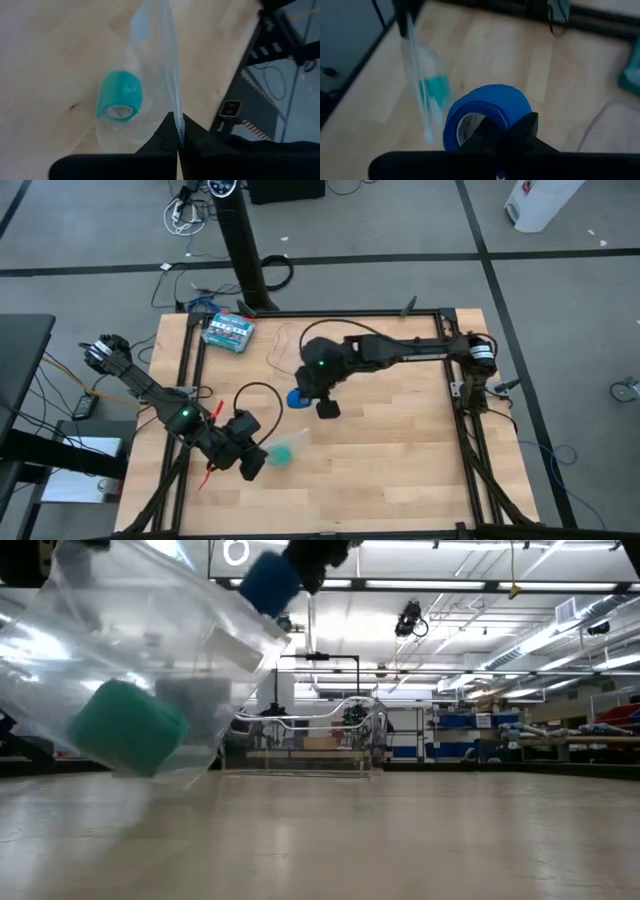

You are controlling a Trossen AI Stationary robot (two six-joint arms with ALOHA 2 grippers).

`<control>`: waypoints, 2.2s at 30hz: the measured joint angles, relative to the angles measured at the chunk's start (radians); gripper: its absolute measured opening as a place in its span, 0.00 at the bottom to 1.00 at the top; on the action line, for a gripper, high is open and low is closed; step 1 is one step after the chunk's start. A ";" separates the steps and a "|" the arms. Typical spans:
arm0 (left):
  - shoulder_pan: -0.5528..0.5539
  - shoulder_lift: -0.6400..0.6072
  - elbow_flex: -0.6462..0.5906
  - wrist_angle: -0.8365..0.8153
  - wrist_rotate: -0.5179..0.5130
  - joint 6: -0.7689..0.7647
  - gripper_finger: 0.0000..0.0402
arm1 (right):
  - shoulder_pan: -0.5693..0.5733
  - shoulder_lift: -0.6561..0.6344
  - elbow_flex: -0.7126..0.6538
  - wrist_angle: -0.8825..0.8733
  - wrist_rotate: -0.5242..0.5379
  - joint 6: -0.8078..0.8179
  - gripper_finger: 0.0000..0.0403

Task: Roll bandage
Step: Put the blue bandage into the transparent zip bag

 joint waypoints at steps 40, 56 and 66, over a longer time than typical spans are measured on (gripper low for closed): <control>0.201 0.151 0.000 0.113 -0.116 0.044 0.01 | 0.094 -0.016 -0.108 -0.040 0.158 0.327 0.00; 0.203 0.151 0.000 0.134 -0.143 0.013 0.01 | 0.103 -0.015 -0.108 -0.034 0.116 0.331 0.00; 0.203 0.150 0.000 0.241 -0.153 0.273 0.01 | 0.089 0.018 -0.108 -0.030 -0.056 0.317 0.00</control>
